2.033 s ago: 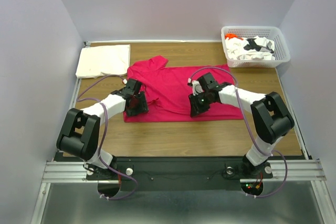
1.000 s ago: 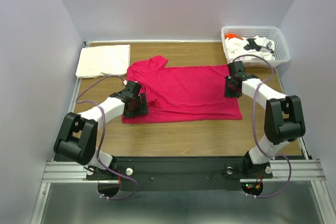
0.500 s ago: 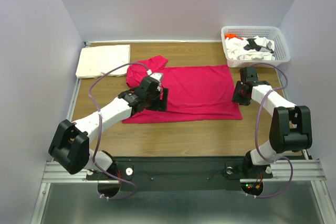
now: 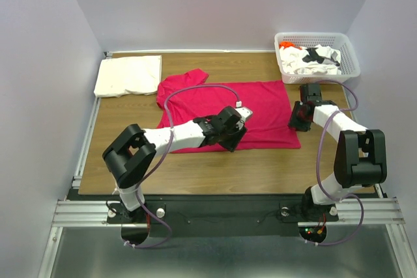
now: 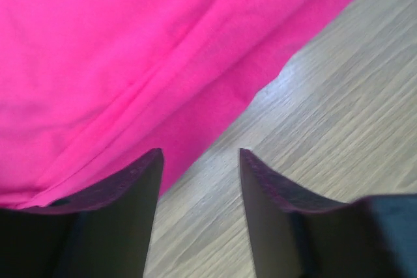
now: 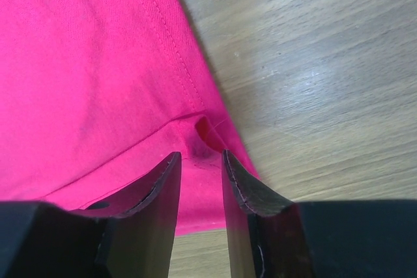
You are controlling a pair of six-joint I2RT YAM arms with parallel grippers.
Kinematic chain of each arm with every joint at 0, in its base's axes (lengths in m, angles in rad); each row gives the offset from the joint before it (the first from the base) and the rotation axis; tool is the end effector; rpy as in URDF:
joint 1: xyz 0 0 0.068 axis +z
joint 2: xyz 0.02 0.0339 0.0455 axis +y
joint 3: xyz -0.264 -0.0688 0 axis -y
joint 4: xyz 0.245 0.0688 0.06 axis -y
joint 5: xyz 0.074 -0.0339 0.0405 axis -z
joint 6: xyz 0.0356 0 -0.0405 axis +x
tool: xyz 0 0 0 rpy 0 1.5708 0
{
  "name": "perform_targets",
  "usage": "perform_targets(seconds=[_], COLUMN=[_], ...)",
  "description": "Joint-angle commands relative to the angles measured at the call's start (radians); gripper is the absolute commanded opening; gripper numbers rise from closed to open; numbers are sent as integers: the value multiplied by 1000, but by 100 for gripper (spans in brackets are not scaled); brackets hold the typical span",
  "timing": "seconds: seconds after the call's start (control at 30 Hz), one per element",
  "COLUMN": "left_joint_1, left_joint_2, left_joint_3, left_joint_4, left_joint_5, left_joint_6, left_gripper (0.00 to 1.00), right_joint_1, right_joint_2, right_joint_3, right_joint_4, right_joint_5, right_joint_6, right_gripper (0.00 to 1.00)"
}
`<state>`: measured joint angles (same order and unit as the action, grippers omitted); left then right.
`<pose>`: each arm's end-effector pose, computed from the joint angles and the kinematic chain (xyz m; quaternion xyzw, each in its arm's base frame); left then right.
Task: Fold and stack the t-shirts
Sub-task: Flatten the tshirt out
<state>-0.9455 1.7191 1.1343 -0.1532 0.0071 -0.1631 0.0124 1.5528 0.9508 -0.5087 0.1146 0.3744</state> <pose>0.2208 -0.3062 0.2156 0.3500 0.8449 -0.2157 0.3422 0.2997 -0.0004 0.1902 0.1878 0.9538 -0.0110 0.2341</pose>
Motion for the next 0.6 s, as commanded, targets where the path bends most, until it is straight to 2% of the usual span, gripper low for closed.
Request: perform_targets(seconds=[0.0, 0.57], left_joint_1=[-4, -22], left_joint_2=[23, 105], left_joint_3=[41, 33], left_joint_4=[44, 93], left_joint_5=[24, 36], left_joint_6=[54, 82], left_gripper=[56, 47], right_joint_1=[-8, -8], right_joint_2=[3, 38], right_joint_3=[20, 29], right_joint_4=[22, 38], right_joint_5=[-21, -13], right_joint_6=[12, 6], right_gripper=[37, 34])
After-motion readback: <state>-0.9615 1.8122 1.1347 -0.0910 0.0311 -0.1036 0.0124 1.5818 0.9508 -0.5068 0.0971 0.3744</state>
